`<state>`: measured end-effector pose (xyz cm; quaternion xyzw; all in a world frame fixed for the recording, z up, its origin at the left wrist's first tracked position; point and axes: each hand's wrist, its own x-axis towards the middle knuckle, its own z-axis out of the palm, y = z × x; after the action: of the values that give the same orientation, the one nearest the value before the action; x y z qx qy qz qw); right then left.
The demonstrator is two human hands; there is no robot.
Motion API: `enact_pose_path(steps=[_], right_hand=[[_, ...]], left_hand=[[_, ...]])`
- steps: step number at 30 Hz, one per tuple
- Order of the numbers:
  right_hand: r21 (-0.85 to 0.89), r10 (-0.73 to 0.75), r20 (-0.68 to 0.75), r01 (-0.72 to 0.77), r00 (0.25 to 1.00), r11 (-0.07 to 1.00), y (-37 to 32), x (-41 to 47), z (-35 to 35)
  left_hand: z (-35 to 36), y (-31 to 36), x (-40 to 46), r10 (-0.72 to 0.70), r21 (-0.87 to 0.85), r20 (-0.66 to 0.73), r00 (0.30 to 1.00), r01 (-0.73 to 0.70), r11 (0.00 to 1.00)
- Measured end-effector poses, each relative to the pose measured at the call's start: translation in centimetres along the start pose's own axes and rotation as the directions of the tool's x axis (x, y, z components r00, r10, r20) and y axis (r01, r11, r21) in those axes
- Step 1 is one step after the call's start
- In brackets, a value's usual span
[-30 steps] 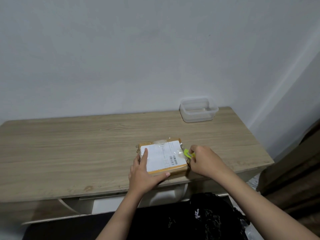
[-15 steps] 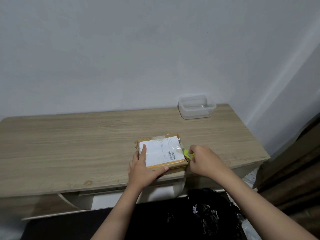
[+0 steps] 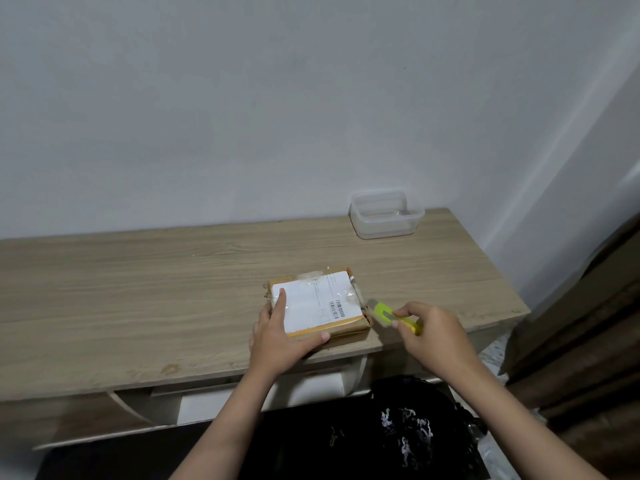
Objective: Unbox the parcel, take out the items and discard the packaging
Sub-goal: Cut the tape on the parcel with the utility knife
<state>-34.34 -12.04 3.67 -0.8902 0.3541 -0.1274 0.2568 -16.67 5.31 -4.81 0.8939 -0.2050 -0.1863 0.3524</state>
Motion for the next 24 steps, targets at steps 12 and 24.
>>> enact_pose_path(steps=[12,24], right_hand=[[0.565,0.208,0.082,-0.217,0.975,0.796,0.4,0.9,1.9],[0.74,0.142,0.153,-0.209,0.978,0.639,-0.7,1.7,4.5]], left_hand=[[-3.7,-1.5,2.3,0.05,0.072,0.105,0.993,-0.058,0.996],[-0.4,0.9,-0.8,-0.172,-0.237,-0.465,0.869,0.065,0.969]])
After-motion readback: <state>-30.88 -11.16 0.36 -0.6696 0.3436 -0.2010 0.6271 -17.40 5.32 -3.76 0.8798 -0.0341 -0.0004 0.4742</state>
